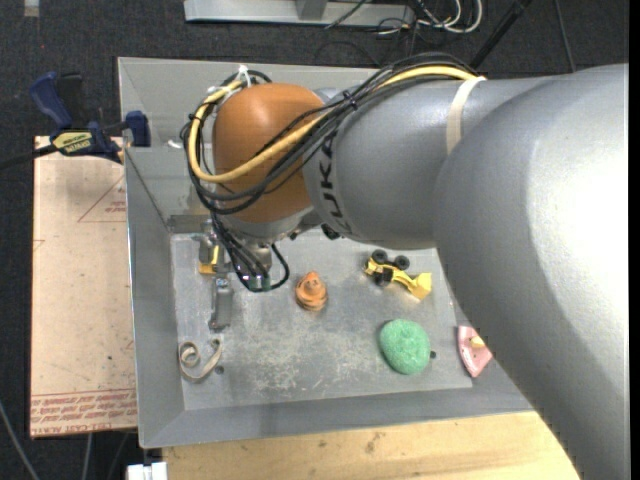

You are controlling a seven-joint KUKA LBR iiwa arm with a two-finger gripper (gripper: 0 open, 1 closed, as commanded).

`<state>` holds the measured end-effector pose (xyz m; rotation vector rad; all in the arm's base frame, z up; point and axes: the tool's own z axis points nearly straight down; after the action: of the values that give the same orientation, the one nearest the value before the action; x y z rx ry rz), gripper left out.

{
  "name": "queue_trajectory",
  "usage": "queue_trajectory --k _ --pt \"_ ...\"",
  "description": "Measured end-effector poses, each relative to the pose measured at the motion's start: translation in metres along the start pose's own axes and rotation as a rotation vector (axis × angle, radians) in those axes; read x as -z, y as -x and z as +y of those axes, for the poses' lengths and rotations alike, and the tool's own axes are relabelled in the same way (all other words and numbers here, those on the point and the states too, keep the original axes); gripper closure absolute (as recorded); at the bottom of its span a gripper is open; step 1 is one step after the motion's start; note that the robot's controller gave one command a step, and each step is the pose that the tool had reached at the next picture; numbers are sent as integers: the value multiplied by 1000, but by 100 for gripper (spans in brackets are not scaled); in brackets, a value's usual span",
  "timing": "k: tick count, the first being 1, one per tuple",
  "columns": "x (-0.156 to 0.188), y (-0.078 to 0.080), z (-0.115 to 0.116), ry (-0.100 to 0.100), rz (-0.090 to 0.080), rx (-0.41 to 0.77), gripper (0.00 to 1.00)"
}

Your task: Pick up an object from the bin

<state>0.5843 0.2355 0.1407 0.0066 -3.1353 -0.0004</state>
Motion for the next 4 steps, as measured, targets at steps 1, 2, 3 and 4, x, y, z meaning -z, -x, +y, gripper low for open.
queue_trajectory --k 1,2,3,4 --pt "5 2 -1 2 -7 -4 0" --pt "10 -16 -32 2 -6 -27 0" --pt "18 4 -38 0 -5 -117 0" --pt "22 26 -45 3 -10 -127 0"
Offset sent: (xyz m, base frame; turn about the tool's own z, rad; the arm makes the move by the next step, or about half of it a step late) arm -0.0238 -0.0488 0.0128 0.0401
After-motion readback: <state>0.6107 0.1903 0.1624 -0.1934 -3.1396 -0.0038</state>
